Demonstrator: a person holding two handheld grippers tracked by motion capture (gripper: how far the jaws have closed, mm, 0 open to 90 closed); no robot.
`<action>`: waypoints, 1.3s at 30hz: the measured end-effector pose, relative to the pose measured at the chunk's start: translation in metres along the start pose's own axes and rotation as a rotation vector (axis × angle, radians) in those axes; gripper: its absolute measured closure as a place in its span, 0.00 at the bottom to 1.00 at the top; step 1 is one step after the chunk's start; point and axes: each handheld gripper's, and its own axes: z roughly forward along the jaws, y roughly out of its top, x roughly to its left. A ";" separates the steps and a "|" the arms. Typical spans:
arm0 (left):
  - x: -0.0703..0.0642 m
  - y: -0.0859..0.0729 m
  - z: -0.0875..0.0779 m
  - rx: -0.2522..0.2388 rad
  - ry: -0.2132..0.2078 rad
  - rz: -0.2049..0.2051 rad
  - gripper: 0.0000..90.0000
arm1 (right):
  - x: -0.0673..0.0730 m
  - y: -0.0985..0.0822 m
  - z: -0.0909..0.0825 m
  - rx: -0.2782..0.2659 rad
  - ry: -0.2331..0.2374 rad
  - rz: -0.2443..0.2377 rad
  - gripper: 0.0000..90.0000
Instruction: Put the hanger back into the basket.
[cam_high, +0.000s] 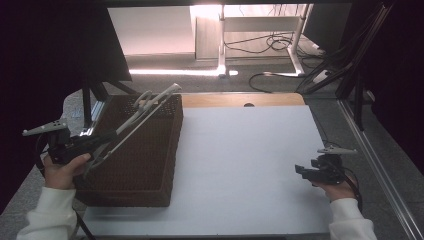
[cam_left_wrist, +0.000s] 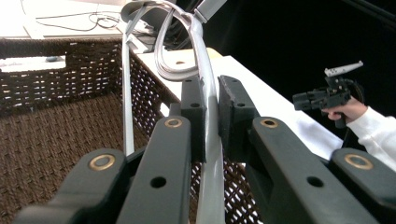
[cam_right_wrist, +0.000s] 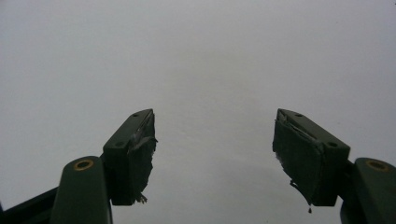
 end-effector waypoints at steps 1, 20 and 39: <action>0.002 -0.002 -0.001 0.007 0.003 -0.004 0.91 | 0.000 0.000 0.000 0.001 0.000 0.001 0.34; 0.032 -0.026 -0.001 0.016 -0.013 -0.039 0.91 | 0.000 0.000 0.001 0.005 0.000 0.000 0.34; 0.019 -0.030 0.010 0.086 0.083 -0.038 0.45 | 0.001 0.000 0.003 0.009 -0.001 -0.007 0.33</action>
